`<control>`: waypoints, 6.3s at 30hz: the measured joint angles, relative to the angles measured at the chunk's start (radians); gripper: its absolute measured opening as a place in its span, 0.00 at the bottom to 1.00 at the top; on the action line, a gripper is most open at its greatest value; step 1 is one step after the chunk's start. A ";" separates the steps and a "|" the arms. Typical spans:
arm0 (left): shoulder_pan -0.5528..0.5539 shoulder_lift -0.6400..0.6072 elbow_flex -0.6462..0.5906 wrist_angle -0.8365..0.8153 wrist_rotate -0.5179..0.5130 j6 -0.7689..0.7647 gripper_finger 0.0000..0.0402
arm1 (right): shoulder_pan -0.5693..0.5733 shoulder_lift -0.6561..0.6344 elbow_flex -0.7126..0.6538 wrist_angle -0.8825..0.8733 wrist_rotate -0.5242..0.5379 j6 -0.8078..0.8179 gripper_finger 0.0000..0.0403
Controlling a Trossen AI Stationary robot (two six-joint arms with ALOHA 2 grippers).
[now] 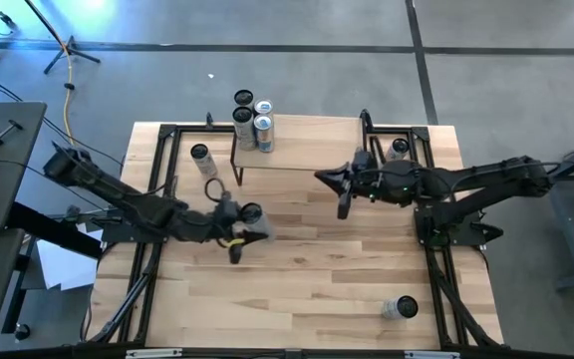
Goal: Place canned beverage on shelf
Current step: Put the bottom left black soda can on the shelf
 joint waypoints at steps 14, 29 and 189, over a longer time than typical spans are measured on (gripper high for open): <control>0.060 0.235 0.291 -0.042 0.097 0.059 0.50 | 0.001 -0.044 0.000 -0.051 -0.022 -0.044 0.00; 0.158 0.073 0.292 -0.167 0.177 0.095 0.50 | -0.002 -0.047 0.000 -0.053 -0.184 -0.131 0.00; 0.574 0.642 0.764 -0.392 -0.092 -0.116 0.76 | -0.001 -0.186 0.000 -0.155 0.051 -0.179 0.00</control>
